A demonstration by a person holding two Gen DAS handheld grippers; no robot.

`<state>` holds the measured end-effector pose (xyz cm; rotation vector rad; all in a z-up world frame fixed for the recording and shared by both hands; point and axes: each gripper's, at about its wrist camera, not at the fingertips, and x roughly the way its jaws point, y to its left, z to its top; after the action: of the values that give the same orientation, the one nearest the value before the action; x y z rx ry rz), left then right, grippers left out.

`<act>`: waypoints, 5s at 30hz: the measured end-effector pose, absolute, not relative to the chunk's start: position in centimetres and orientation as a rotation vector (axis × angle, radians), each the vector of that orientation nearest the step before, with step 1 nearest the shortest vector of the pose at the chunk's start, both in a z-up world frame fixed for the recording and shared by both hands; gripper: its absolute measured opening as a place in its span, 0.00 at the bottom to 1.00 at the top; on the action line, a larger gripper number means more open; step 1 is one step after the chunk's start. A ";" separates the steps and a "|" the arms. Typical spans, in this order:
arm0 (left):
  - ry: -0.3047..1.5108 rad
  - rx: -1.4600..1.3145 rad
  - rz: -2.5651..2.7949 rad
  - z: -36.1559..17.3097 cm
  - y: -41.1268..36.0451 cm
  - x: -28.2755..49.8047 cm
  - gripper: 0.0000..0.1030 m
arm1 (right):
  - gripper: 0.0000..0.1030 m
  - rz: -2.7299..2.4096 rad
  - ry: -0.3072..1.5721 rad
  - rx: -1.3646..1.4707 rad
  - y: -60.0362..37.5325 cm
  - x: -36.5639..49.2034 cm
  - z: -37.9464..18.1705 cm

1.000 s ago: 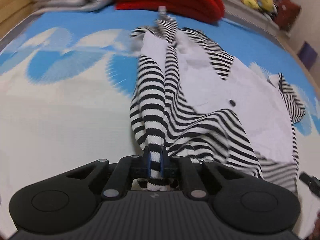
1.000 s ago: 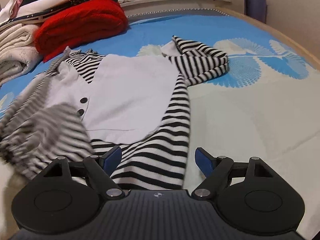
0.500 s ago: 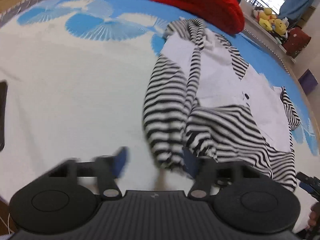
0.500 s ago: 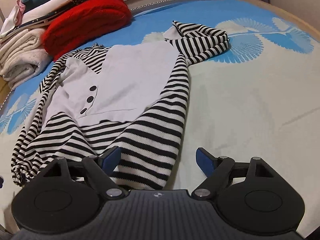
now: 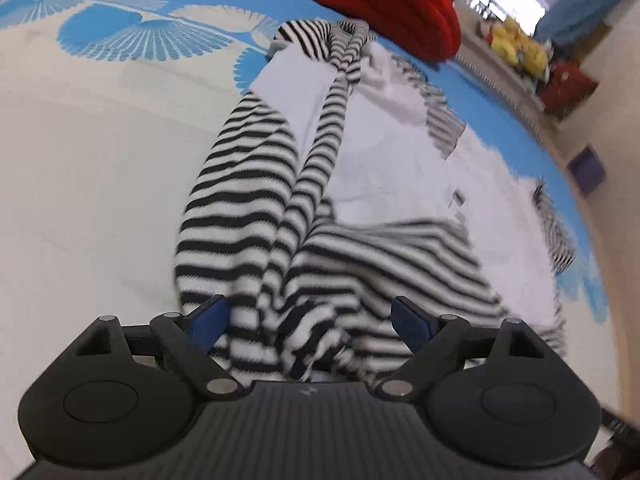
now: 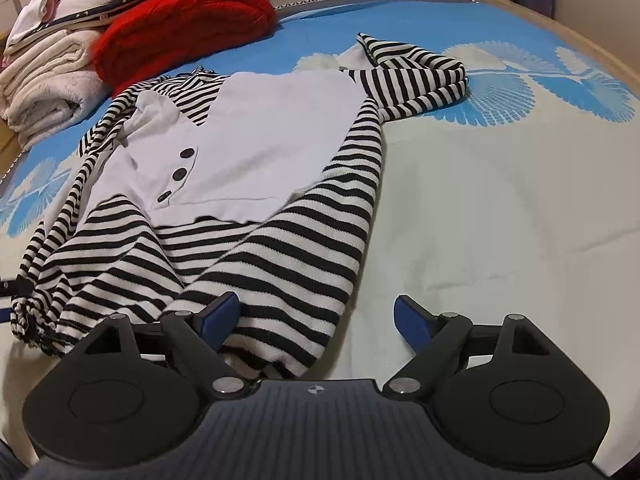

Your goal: Fold small clothes

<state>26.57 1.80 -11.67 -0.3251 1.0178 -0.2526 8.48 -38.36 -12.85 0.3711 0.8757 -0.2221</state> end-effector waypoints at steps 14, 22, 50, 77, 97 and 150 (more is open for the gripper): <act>1.051 -0.318 -0.249 -12.4 2.2 27.4 0.89 | 0.84 -0.132 0.919 0.680 -42.0 8.6 -15.2; 1.074 -0.148 -0.228 -12.2 0.5 26.1 0.21 | 0.16 -0.051 0.951 0.579 -37.8 12.2 -15.6; 0.787 0.019 -0.199 1.4 -1.1 28.5 0.99 | 0.81 -0.226 0.702 0.319 -39.1 11.5 -4.8; 1.094 -0.098 0.491 -12.0 19.1 48.8 0.36 | 0.79 -0.254 0.779 0.317 -37.5 22.5 -10.4; 0.908 -0.143 0.227 -11.6 7.1 55.7 1.00 | 0.79 -0.310 0.707 0.575 -53.0 39.5 -12.9; 0.987 -0.136 0.127 -10.1 6.8 48.7 1.00 | 0.84 0.042 0.537 0.051 -32.1 45.6 1.8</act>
<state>48.72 6.76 -10.07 -0.1358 0.9866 0.1269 45.55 -32.06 1.82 0.0513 0.5374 0.0417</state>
